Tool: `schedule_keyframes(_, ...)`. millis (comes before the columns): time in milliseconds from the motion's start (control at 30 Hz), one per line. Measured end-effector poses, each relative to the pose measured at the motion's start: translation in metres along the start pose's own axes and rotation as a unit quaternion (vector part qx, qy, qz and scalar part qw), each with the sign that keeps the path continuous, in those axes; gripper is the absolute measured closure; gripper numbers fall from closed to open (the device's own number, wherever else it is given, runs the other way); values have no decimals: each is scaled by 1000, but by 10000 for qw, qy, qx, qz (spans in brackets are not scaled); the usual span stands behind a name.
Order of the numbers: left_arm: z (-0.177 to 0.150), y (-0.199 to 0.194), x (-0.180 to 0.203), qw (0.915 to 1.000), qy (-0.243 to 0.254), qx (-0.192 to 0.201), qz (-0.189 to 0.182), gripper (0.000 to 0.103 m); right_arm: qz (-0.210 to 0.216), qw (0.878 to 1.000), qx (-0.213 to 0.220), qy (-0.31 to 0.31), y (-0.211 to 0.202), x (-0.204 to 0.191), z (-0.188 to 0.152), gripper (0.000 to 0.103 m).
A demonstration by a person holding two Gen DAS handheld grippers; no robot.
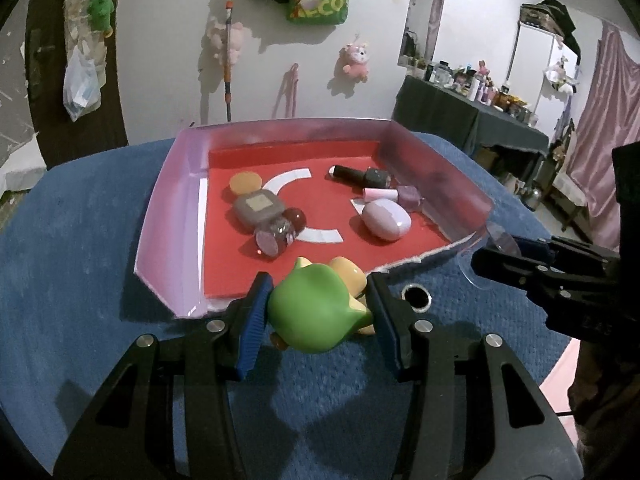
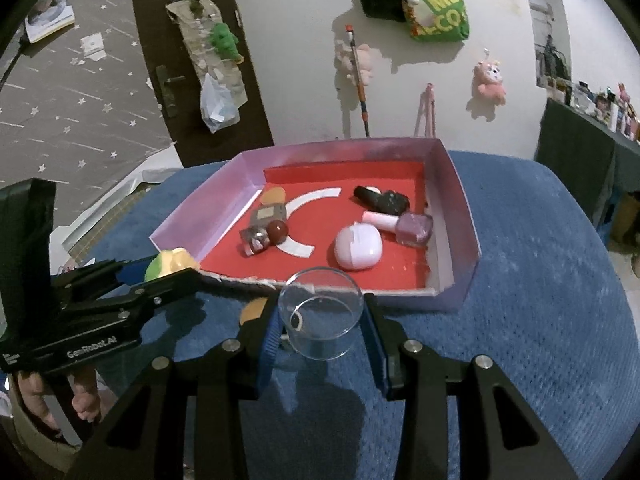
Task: Organize rigid objects
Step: 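Carry the apple toy with left gripper into the red box while right gripper carries the cup there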
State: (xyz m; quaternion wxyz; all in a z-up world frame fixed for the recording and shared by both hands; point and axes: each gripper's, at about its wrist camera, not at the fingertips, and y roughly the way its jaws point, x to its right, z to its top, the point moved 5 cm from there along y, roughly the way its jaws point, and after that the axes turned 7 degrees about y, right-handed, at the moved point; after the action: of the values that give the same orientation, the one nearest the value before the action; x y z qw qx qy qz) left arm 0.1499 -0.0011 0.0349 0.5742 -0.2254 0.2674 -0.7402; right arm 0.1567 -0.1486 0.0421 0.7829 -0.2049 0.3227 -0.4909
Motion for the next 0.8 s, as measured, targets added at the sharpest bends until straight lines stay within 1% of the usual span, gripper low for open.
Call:
schedule_keyframes(133,9,7,-1,10000,30,-39,-55,57,144,9999,-83,-28,7,-1,13,61)
schedule_keyframes(367,22,25,-5,9999,45,-131,-88,57,163,9995,-278,-49,29,6,30,61)
schedule_keyframes(567,23,49,-13,9992,8,-392,-121,57,260,9982,-545,9,57,9,38,61)
schedule_keyframes(800,17,70,-19,9971,-52,-702,-296,57,322,9952,-918,-78,86,6,37,61)
